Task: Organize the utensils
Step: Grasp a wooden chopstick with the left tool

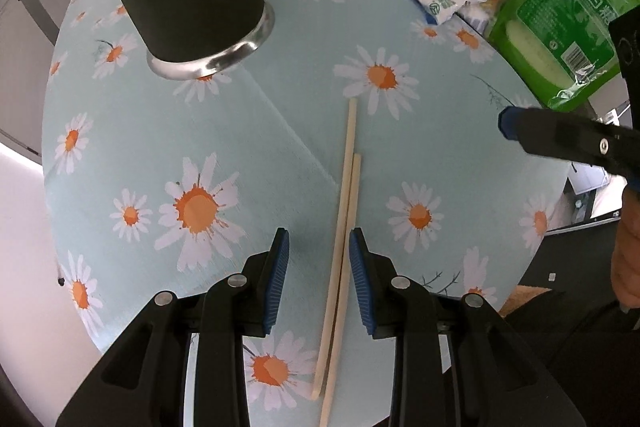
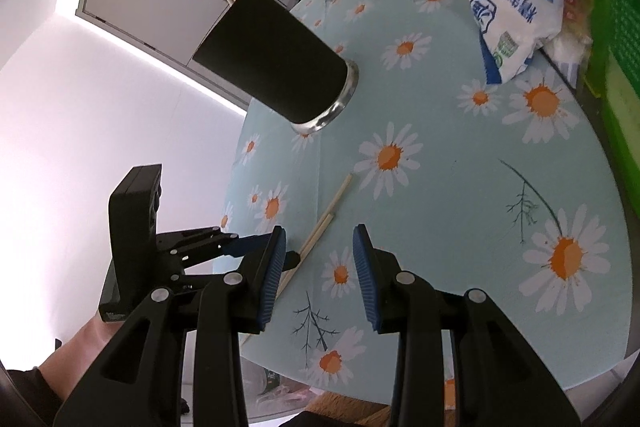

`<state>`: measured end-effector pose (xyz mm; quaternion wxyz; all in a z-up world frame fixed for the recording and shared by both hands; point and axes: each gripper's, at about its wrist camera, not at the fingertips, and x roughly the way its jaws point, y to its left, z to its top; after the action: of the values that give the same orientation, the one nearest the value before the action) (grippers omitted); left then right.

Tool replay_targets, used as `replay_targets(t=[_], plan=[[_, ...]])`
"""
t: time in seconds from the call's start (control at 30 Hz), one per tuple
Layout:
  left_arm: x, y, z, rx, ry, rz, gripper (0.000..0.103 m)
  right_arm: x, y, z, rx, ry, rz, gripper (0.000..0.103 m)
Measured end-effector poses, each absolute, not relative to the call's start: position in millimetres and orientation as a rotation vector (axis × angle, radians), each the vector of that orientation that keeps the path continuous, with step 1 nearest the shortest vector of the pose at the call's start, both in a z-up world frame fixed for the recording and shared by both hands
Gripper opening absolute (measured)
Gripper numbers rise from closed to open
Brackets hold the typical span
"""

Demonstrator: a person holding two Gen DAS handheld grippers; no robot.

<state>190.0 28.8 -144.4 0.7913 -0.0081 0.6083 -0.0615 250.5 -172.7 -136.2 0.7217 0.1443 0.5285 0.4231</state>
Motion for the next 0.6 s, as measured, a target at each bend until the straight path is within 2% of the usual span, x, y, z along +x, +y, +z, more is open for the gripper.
replay_targets(t=[0.6], plan=[[194.0,38.0,-147.3,-0.037,1.327,-0.116,0.029,251.5,-167.6,-138.7,0.301,1.176,0.948,0.036]])
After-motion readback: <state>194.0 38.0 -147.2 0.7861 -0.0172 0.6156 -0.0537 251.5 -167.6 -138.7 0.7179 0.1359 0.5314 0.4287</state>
